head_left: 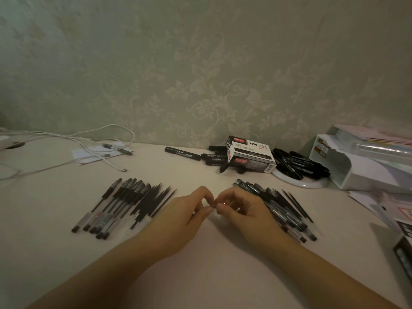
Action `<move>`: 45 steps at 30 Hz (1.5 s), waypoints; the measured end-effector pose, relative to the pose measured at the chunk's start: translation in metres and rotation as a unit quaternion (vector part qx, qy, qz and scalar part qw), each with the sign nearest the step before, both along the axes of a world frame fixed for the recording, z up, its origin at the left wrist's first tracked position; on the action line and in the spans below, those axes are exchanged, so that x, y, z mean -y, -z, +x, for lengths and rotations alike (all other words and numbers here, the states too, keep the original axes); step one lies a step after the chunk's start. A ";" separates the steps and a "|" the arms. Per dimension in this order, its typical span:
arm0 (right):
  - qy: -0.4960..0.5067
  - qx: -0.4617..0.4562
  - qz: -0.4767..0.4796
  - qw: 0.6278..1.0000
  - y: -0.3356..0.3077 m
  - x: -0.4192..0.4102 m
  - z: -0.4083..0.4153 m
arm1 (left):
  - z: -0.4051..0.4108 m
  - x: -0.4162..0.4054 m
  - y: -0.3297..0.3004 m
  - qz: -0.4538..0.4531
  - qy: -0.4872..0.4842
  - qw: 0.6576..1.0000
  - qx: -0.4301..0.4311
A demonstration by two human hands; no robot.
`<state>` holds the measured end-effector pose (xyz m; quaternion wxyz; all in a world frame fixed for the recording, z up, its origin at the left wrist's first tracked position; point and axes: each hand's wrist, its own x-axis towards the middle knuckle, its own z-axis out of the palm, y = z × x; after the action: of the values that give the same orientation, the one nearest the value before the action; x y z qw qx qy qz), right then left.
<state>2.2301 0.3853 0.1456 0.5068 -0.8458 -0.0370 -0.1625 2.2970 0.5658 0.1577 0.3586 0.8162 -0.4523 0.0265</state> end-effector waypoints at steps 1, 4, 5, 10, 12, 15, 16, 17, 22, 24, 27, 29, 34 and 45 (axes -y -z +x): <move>0.000 0.001 0.008 1.000 0.000 0.000 0.000 | 0.001 0.000 0.000 0.000 0.003 1.000 -0.002; 0.029 0.018 0.042 0.999 -0.001 0.000 0.001 | 0.001 -0.002 -0.001 -0.013 0.008 1.000 -0.005; 0.052 0.024 0.058 0.997 -0.002 0.001 0.002 | 0.001 -0.002 -0.002 -0.016 0.006 1.000 -0.003; 0.152 0.016 -0.001 0.988 0.000 0.002 0.001 | 0.005 -0.004 -0.001 -0.013 -0.021 1.000 0.008; 0.138 0.009 -0.096 0.986 0.001 -0.002 -0.002 | 0.005 -0.004 -0.001 -0.011 -0.029 0.999 0.007; 0.111 0.016 -0.188 0.976 0.001 -0.006 -0.003 | 0.006 -0.004 -0.001 -0.009 -0.034 0.999 -0.004; 0.111 0.019 -0.200 0.973 0.001 -0.006 -0.003 | 0.005 -0.004 -0.001 -0.009 -0.034 0.999 -0.010; 0.113 0.020 -0.206 0.972 0.001 -0.006 -0.002 | 0.005 -0.004 -0.001 -0.010 -0.033 0.999 -0.017; 0.112 0.020 -0.212 0.971 0.004 -0.005 0.000 | 0.006 -0.003 0.001 -0.032 -0.030 0.998 -0.052; 0.113 0.015 -0.204 0.972 0.003 -0.005 0.000 | 0.007 -0.003 0.002 -0.034 -0.032 0.997 -0.063; 0.130 0.035 -0.149 0.980 0.000 -0.008 -0.001 | 0.008 -0.002 0.002 -0.055 -0.034 0.995 -0.078; 0.138 0.046 -0.080 0.986 -0.004 -0.010 -0.003 | 0.007 0.000 0.001 -0.079 -0.025 0.992 -0.091; 0.025 -0.012 0.115 0.993 -0.012 -0.022 -0.005 | 0.001 0.004 0.001 -0.120 0.010 0.988 -0.097; 0.024 -0.052 0.275 0.960 -0.008 -0.017 -0.002 | -0.002 0.006 -0.002 -0.087 0.003 0.996 -0.020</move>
<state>2.2285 0.4022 0.1539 0.7172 -0.6815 0.0560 -0.1343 2.2946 0.5603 0.1600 0.4371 0.7811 -0.4434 0.0483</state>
